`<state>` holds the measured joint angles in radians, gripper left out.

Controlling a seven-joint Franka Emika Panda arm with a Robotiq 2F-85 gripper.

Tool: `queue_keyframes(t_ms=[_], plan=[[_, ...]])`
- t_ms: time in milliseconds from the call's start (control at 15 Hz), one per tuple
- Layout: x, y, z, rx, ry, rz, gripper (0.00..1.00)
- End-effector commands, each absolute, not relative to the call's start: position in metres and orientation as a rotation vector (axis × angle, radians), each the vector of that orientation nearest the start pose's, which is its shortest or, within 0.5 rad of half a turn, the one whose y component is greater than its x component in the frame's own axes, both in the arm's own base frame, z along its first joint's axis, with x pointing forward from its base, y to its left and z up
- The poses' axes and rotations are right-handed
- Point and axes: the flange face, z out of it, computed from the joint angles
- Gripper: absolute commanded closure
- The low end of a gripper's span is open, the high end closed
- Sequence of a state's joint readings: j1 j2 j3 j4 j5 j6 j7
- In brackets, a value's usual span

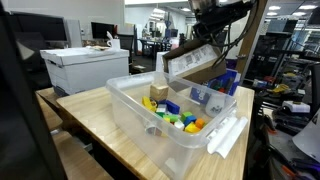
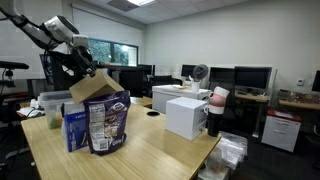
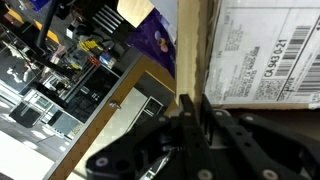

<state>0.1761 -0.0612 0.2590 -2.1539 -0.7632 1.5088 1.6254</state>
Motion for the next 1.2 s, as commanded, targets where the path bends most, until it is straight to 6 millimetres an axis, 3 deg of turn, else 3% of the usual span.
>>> queue_keyframes(t_ms=[0,200,400,933,1133], plan=[[0.470,0.133,0.438,1.948,-1.023,0.501,0.95],[0.475,0.142,0.445,1.903,-0.968,0.598,0.95],[0.468,0.165,0.449,1.808,-0.816,0.765,0.95],[0.415,0.242,0.461,1.624,-0.490,1.107,0.95],[0.400,0.257,0.465,1.554,-0.402,1.213,0.95]])
